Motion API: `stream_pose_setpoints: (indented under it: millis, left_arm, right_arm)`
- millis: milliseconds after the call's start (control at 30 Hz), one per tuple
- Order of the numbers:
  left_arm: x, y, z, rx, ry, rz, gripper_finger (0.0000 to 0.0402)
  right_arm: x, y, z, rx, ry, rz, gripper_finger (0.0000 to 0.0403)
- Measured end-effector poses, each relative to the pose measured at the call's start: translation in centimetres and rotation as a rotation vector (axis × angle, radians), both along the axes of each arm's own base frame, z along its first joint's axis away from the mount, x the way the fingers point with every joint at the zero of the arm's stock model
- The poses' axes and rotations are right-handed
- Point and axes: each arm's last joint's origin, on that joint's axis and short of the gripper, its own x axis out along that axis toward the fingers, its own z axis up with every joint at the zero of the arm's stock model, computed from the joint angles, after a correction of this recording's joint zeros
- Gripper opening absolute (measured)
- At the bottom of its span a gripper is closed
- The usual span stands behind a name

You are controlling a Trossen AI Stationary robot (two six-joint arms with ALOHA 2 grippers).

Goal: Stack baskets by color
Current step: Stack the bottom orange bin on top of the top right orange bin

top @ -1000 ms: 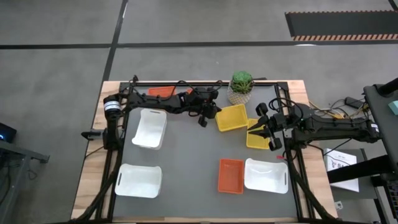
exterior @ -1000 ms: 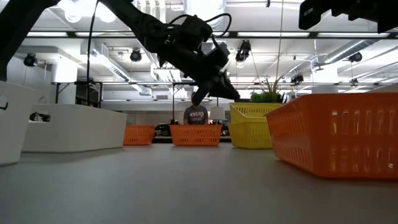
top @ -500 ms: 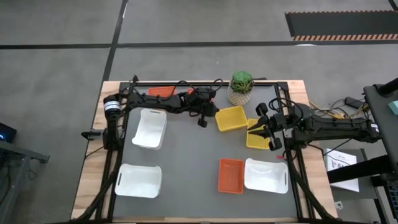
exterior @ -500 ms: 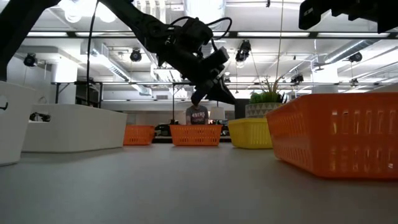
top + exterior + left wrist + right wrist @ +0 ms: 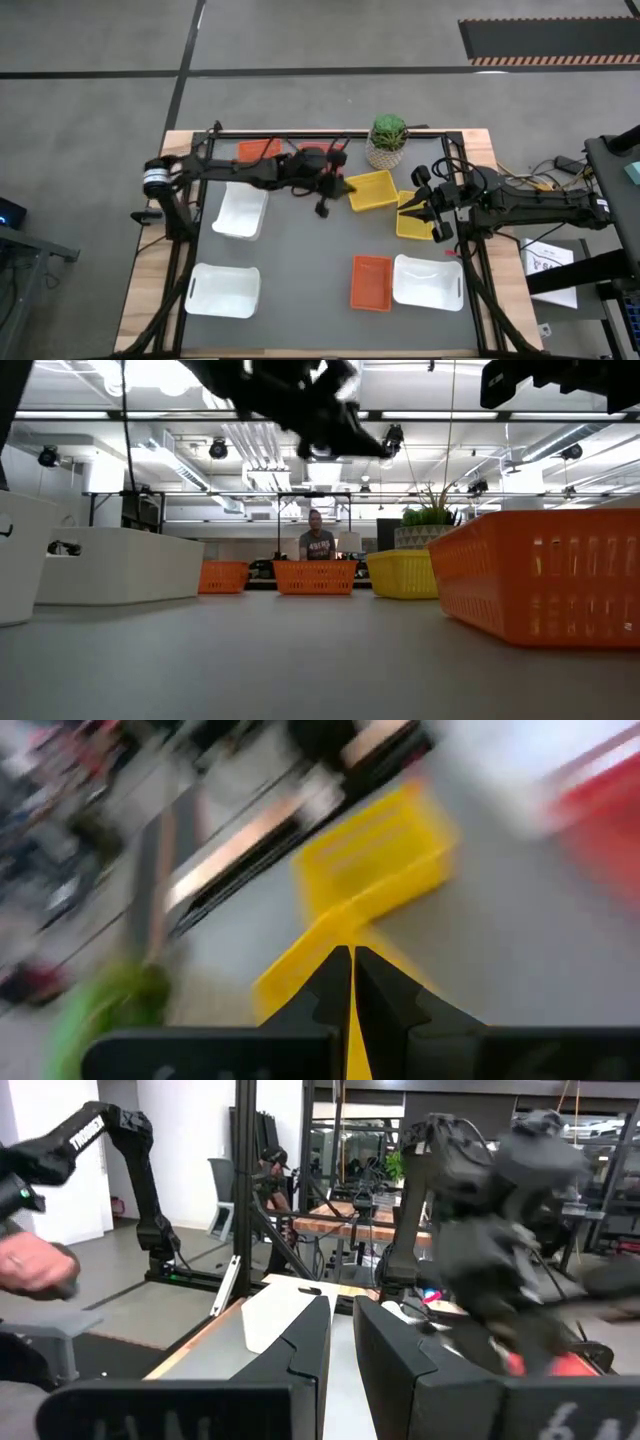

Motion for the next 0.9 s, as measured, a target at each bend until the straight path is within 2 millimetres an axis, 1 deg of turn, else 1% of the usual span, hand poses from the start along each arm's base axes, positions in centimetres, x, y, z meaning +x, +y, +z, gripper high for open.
stream_pose_setpoints:
  millis: [67, 133, 233, 367, 467, 600, 700, 833, 900]
  left_arm:
    - [-1.0, -1.9, 0.9, -0.051, -0.032, -0.085, 0.0001]
    - [-2.3, -3.6, 1.3, -0.093, -0.033, -0.127, 0.0001]
    - [-3.9, -5.8, 1.1, -0.182, -0.015, -0.144, 0.0001]
    - [-5.9, -7.7, 1.1, -0.318, 0.009, -0.121, 0.0001]
    - [-7.2, -8.6, 1.0, -0.390, 0.022, -0.107, 0.0001]
    - [-8.2, -9.1, 0.4, -0.407, 0.031, -0.115, 0.0001]
    - [-8.9, -9.1, -0.1, -0.398, -0.011, -0.106, 0.0001]
    - [-10.0, -8.7, -1.1, -0.357, -0.059, -0.010, 0.0001]
    - [-10.6, -8.4, -1.0, -0.325, -0.111, 0.034, 0.0001]
  right_arm:
    - [0.1, 0.0, 0.0, 0.003, 0.004, 0.000, 0.0043]
    - [0.1, 0.0, -0.1, 0.010, 0.009, -0.004, 0.0043]
    - [0.3, -0.1, -0.2, 0.021, 0.017, -0.040, 0.0043]
    - [0.8, -0.3, -0.5, 0.053, 0.042, -0.074, 0.0043]
    - [1.4, -0.3, -0.8, 0.075, 0.063, -0.070, 0.0043]
    - [2.5, -0.3, -1.3, 0.107, 0.085, -0.057, 0.0043]
    - [3.5, -0.1, -1.6, 0.140, 0.121, -0.045, 0.0043]
    - [4.8, 0.4, -1.5, 0.178, 0.176, -0.015, 0.0043]
    - [5.5, 0.7, -1.3, 0.189, 0.205, 0.001, 0.0043]
